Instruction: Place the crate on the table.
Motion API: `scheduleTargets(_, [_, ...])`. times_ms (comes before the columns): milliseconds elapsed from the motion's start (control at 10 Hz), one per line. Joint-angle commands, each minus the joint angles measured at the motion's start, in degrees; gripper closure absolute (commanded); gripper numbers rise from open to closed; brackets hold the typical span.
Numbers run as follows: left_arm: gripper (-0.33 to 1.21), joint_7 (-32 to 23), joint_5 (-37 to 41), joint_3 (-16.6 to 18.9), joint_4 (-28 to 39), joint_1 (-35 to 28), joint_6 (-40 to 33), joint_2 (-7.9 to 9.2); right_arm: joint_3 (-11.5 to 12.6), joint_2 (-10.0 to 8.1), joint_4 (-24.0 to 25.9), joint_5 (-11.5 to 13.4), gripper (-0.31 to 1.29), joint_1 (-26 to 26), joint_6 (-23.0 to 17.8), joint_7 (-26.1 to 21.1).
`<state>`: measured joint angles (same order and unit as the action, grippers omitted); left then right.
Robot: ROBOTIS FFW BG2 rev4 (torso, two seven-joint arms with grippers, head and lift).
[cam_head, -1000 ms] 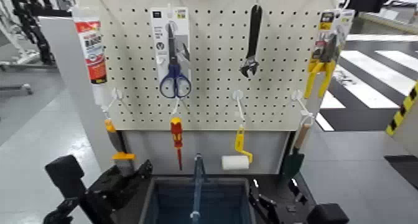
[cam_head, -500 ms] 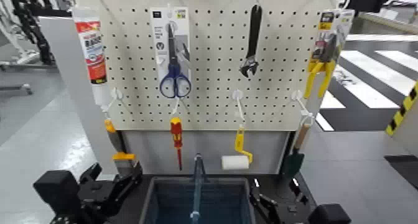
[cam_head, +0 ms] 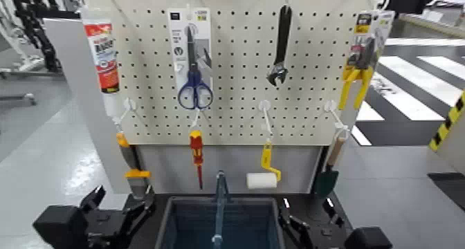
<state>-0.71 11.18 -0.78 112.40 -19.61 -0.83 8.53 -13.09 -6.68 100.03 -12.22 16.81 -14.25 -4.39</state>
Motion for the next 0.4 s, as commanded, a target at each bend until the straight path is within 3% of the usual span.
scheduleTargets(100, [0.12, 0.0, -0.5, 0.0, -0.3, -0.1, -0.1, 0.26, 0.0, 0.09, -0.1, 0.0, 0.14, 0.0, -0.1, 0.1])
scheduleTargets(400, [0.12, 0.1, -0.6, 0.0, -0.4, -0.2, 0.0, 0.35, 0.0, 0.0, -0.2, 0.0, 0.14, -0.1, -0.1, 0.2])
